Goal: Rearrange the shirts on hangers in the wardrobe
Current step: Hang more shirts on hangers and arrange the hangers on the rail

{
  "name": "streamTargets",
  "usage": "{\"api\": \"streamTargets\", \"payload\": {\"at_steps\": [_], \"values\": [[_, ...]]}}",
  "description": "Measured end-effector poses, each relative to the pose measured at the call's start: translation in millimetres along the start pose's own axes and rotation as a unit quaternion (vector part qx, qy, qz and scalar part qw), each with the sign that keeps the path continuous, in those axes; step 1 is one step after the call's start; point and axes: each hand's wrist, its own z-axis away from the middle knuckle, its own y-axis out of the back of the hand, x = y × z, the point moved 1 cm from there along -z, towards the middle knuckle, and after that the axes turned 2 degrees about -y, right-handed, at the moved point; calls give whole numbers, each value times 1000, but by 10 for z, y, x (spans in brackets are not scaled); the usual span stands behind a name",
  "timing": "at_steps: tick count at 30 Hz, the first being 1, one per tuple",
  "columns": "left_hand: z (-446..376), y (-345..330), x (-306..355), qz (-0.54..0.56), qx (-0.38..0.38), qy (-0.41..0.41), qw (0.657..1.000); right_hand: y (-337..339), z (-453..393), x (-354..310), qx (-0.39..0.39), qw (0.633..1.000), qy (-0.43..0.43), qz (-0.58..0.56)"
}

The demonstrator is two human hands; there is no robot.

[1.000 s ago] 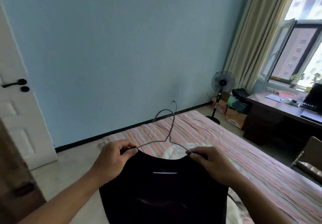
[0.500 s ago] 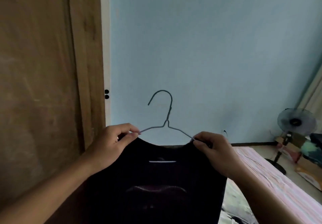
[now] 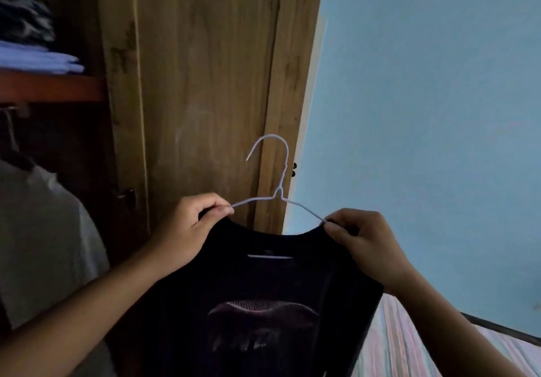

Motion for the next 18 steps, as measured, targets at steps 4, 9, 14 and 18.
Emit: {"api": "streamTargets", "payload": {"at_steps": [4,9,14,18], "values": [[94,368,-93,-48,33,27,998,-334,-186,-180,-42,998,46,-28],[182,821,-351,-88,78,46,992,-775,-395,-449,-81,990,111,-20],[256,1297,-671,-126,86,50,987,-1272,-567,-741,-98,986,134,-15],[327,1698,-903,-152,74,59,984,-1696,-672,-964,-121,980,147,-47]]}}
